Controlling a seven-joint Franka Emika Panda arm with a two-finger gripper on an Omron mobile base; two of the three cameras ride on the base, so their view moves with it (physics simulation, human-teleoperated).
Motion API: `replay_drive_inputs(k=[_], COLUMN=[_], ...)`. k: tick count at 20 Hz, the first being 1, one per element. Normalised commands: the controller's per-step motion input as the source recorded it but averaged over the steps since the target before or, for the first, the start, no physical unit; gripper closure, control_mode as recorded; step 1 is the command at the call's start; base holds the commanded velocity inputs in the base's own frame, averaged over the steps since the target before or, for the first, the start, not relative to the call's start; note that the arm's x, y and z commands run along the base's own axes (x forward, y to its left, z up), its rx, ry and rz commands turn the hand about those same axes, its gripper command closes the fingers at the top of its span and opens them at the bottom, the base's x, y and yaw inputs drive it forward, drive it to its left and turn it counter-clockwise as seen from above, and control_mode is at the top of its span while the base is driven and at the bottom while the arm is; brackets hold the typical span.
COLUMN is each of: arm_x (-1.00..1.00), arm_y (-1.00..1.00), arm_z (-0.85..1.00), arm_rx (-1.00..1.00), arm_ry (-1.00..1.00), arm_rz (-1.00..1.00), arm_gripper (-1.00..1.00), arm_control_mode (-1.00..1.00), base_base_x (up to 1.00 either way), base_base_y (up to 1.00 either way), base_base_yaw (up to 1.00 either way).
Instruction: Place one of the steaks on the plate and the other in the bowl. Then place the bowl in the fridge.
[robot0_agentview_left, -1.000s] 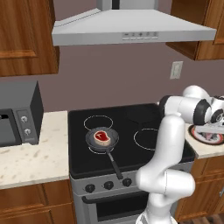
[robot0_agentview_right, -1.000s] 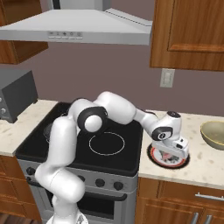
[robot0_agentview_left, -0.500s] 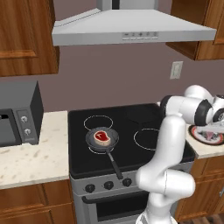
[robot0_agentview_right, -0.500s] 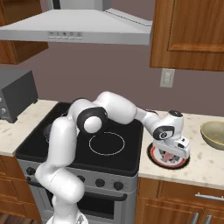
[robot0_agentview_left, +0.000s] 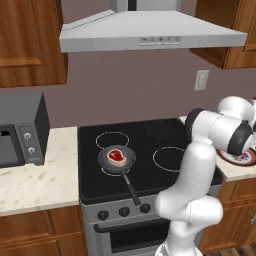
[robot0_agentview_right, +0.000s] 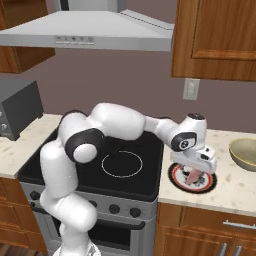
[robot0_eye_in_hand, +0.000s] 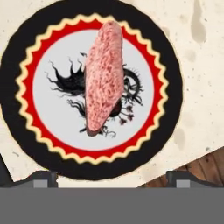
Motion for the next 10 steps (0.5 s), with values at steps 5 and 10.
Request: replay_drive_inputs(k=[5,10], arm_x=[-0.56,-0.17], arm_y=[0.68,1.00], arm_z=[0.23,0.37], arm_rx=[-0.01,-0.05], arm_ry=[-0.05,-0.09], arm_rz=[0.10,0.14], arm_gripper=[-1.00,-1.00], arm_control_mode=[-1.00,-1.00], base_base_x=[0.00,0.00], base_base_y=[0.00,0.00], base_base_yaw=[0.00,0.00])
